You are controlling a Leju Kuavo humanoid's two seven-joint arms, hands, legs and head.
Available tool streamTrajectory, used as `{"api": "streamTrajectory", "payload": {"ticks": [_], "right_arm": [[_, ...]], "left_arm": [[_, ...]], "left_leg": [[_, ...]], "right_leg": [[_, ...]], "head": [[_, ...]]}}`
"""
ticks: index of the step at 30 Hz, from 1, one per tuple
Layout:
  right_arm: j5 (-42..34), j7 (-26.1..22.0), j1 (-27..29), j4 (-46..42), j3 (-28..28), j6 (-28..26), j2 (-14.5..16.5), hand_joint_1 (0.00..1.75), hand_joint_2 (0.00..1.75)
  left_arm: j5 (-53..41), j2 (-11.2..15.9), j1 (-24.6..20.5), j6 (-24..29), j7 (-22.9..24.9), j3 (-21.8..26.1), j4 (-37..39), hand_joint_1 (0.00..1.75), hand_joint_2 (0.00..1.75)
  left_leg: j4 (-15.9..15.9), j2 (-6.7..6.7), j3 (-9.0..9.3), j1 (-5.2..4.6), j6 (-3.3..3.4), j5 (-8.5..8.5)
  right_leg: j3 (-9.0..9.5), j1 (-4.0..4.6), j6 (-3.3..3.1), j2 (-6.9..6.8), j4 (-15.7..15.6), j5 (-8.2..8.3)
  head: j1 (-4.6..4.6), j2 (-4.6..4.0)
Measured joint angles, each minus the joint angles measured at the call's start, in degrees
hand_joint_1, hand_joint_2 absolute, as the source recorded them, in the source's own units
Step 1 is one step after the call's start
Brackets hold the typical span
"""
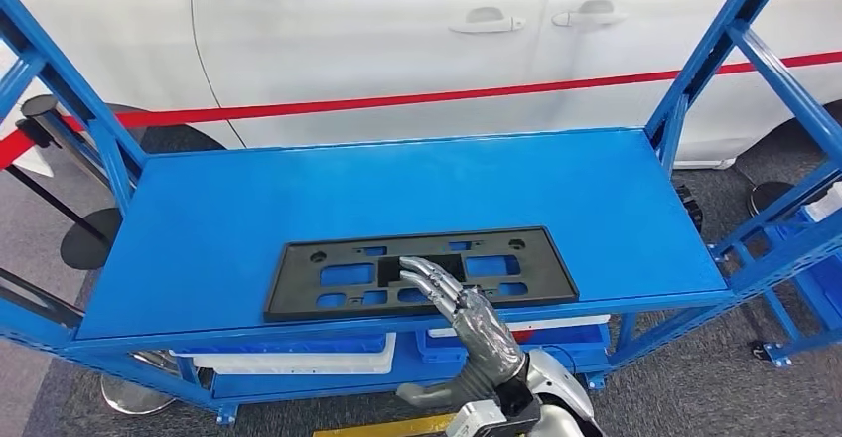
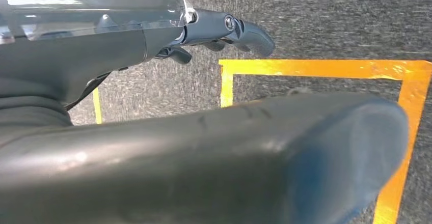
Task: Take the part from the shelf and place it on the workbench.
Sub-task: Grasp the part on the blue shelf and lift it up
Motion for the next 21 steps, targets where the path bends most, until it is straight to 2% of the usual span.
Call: {"api": "streamTrajectory", "payload": {"ticks": [2,3,4,6,7,8,9,10,12,13,15,17,19,21], "right_arm": [[3.24,1.24,-0.97,0.75,1.16,-1.18,-0.17,0.00,1.75],[5.22,2.09,-1.62,1.24,1.84,-1.94,-0.27,0.00,1.75],[7.27,2.98,-2.23,1.88,2.55,-2.77,-0.37,0.00,1.75],[11.32,5.06,-3.38,3.67,4.11,-4.97,-0.55,0.00,1.75],[13.41,6.21,-3.89,4.75,4.95,-6.52,-0.63,0.00,1.75],[15.51,7.45,-4.43,5.85,5.79,-8.35,-0.70,0.00,1.75],[17.62,8.75,-5.03,6.91,6.61,-10.45,-0.74,0.00,1.75],[19.78,10.18,-5.72,7.90,7.37,-12.72,-0.73,0.00,1.75],[24.69,13.59,-7.22,9.90,8.81,-17.43,-0.55,0.00,1.75],[27.43,15.58,-7.88,10.98,9.44,-19.72,-0.31,0.00,1.75],[32.44,19.10,-8.88,13.22,10.43,-23.25,0.47,0.00,1.75],[35.88,21.43,-9.92,15.46,11.13,-25.24,1.64,0.00,1.75],[37.84,22.78,-11.15,17.57,11.74,-26.00,2.97,0.00,1.75],[38.70,23.56,-12.04,19.61,12.28,-26.04,4.08,0.00,1.75]], "left_arm": [[-0.10,-0.14,0.03,-0.43,-0.66,0.00,0.00,0.00,0.00],[-0.22,-0.20,-0.04,-0.68,-0.96,0.00,0.00,0.00,0.00],[-0.34,-0.23,-0.12,-0.90,-1.18,0.00,0.00,0.00,0.00],[-0.54,-0.24,-0.25,-1.18,-1.42,0.00,0.00,0.00,0.00],[-0.65,-0.25,-0.25,-1.24,-1.45,0.00,0.00,0.00,0.00],[-0.75,-0.26,-0.23,-1.26,-1.46,0.00,0.00,0.00,0.00],[-0.87,-0.29,-0.22,-1.27,-1.45,0.00,0.00,0.00,0.00],[-0.98,-0.35,-0.21,-1.23,-1.45,0.00,0.00,0.00,0.00],[-1.21,-0.49,-0.24,-1.11,-1.49,0.00,0.00,0.00,0.00],[-1.37,-0.53,-0.26,-1.04,-1.55,0.00,0.00,0.00,0.00],[-1.65,-0.55,-0.28,-0.96,-1.70,0.00,0.00,0.00,0.00],[-1.81,-0.54,-0.29,-0.95,-1.82,0.00,0.00,0.00,0.00],[-1.89,-0.53,-0.37,-0.96,-1.93,0.00,0.00,0.00,0.00],[-2.04,-0.53,-0.40,-0.96,-2.01,0.00,0.00,0.00,0.00]], "left_leg": [[-0.52,0.07,0.30,0.26,0.57,0.18],[-0.80,0.13,0.45,0.44,0.82,0.29],[-0.93,0.16,0.54,0.51,0.98,0.33],[-0.95,0.17,0.52,0.52,1.10,0.31],[-0.93,0.16,0.54,0.51,1.08,0.28],[-0.92,0.13,0.60,0.51,1.04,0.24],[-0.90,0.08,0.73,0.51,0.96,0.17],[-0.88,0.03,0.90,0.52,0.84,0.09],[-0.83,-0.02,1.09,0.38,0.41,-0.10],[-0.81,-0.02,1.09,0.32,0.10,-0.15],[-0.92,0.00,1.07,0.30,-0.64,-0.16],[-0.46,0.03,0.95,0.43,-1.35,-0.63],[3.46,0.05,-0.78,0.51,-1.76,-3.06],[10.86,0.05,-4.34,0.51,-1.98,-6.53]], "right_leg": [[-0.18,-0.08,0.58,0.06,0.91,-0.79],[-0.97,-0.18,0.90,0.09,2.75,-1.95],[-2.23,-0.36,1.17,0.09,5.45,-3.45],[-6.17,-0.69,1.66,0.08,12.94,-6.58],[-7.56,-0.85,1.83,0.06,15.26,-6.93],[-8.15,-0.99,1.93,0.03,15.85,-6.28],[-7.41,-1.09,1.91,0.01,13.78,-4.42],[-5.67,-1.14,1.79,-0.02,9.84,-1.95],[-2.28,-0.93,1.34,0.01,2.47,1.02],[-1.49,-0.75,1.10,0.04,0.59,1.46],[-1.43,-0.47,0.55,0.16,-0.05,1.40],[-1.24,-0.65,-0.17,0.18,-0.45,1.66],[-1.01,-0.84,-0.90,0.08,-0.86,1.85],[-1.01,-0.62,-1.31,-0.08,-0.85,1.75]], "head": [[0.06,0.00],[0.11,0.00],[0.17,0.00],[0.23,0.00],[0.23,0.00],[0.23,0.00],[0.23,0.00],[0.23,0.00],[0.22,0.00],[0.22,0.00],[0.21,0.00],[0.19,0.00],[0.13,0.00],[0.09,0.00]]}}
